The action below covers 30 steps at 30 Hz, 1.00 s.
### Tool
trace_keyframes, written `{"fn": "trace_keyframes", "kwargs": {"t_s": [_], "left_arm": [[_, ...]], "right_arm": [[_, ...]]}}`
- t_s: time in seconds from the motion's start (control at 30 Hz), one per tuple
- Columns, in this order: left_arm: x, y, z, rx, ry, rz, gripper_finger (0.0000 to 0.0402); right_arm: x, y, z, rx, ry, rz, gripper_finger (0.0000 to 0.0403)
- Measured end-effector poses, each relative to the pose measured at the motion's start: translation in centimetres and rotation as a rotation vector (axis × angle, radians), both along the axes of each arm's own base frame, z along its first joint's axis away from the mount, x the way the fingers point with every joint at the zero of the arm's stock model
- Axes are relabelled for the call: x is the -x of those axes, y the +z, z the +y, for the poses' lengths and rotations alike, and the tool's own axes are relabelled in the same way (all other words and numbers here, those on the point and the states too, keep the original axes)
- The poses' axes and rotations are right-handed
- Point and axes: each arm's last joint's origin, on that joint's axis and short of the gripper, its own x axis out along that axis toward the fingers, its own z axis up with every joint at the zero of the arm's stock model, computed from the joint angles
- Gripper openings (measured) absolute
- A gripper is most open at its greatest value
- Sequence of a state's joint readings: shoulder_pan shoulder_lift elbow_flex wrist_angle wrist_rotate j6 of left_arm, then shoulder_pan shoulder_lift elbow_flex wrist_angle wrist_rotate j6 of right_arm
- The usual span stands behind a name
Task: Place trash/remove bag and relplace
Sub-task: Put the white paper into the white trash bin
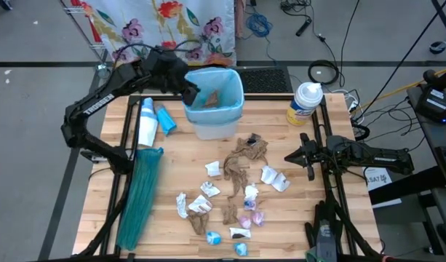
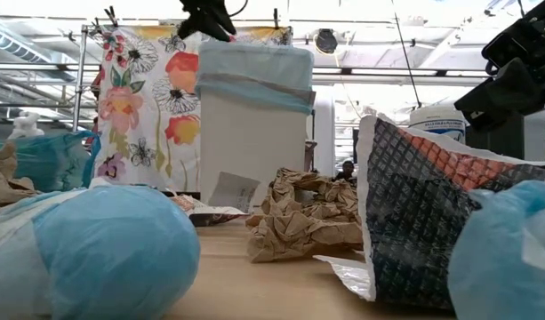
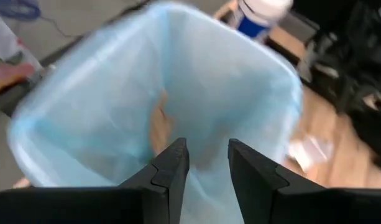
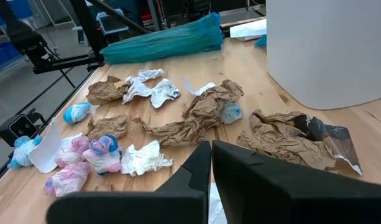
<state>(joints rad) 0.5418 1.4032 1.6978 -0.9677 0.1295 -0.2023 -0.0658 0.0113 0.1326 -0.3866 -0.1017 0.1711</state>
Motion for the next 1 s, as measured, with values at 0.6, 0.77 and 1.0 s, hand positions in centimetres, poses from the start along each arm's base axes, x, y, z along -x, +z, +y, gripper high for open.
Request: {"fn": "trace_keyframes", "kwargs": {"t_s": [0.6, 0.77, 1.0], "left_arm": [[3.2, 0.3, -12.7, 0.107, 0.096, 0.170, 0.0118], [3.0, -1.4, -16.4, 0.135, 0.126, 0.197, 0.0118], [2.8, -5.9, -21.5, 0.185, 0.200, 0.254, 0.0118]], "right_arm": [[0.0, 0.0, 0.0, 0.000, 0.000, 0.000, 0.0009], [0.0, 0.0, 0.0, 0.000, 0.000, 0.000, 0.0009], [0.0, 0.0, 0.0, 0.000, 0.000, 0.001, 0.0009]]}}
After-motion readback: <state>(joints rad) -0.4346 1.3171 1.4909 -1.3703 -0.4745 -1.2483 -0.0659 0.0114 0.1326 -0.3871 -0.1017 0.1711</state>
